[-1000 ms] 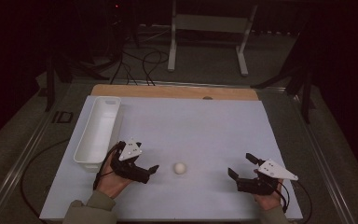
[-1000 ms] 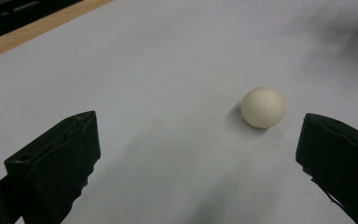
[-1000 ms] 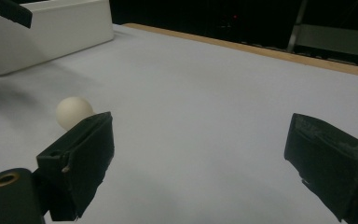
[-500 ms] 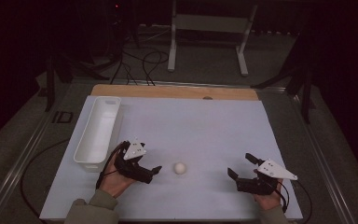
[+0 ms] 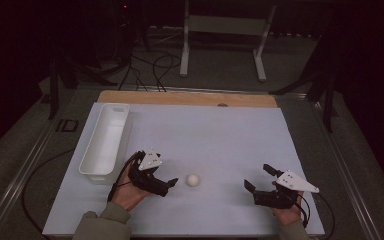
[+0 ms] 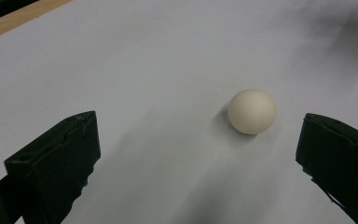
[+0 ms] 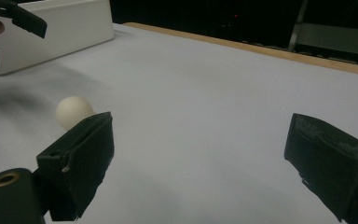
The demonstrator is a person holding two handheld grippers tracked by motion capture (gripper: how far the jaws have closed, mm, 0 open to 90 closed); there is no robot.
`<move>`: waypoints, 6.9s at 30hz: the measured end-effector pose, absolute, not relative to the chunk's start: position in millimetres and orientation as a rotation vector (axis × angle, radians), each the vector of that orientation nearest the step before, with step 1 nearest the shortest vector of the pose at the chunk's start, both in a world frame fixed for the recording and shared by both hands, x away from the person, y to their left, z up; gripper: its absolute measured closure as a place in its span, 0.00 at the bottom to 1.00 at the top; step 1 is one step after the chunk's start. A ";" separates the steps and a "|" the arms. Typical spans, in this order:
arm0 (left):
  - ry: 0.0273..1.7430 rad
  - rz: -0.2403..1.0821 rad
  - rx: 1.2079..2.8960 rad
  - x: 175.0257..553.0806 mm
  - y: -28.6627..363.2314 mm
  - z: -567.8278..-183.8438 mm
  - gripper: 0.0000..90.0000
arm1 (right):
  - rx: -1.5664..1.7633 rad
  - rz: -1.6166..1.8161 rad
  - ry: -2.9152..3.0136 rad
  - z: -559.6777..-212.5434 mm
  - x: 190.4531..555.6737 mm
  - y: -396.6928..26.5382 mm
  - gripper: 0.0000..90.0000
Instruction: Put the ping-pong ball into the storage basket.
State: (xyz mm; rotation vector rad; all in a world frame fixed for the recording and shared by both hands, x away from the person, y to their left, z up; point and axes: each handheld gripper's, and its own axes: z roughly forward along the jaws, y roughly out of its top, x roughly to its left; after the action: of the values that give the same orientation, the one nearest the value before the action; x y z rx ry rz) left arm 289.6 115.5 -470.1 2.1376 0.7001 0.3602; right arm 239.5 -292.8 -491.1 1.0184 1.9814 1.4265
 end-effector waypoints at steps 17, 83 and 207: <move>0.685 0.340 2.121 291.1 104.2 -473.0 0.00 | 1.020 1.425 1.982 -490.8 239.5 -293.1 0.09; 0.602 0.221 2.240 303.5 63.2 -488.5 0.01 | 1.022 1.419 1.981 -491.6 240.5 -293.1 0.09; 0.685 0.247 2.328 306.8 59.1 -473.0 0.57 | 1.031 1.417 1.993 -493.3 241.6 -291.0 0.09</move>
State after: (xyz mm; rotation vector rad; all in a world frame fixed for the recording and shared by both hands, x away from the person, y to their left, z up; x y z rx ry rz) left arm 306.8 59.1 -473.0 2.3277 0.6852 0.2467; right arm 241.6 -291.0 -493.3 1.0308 1.9933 1.4172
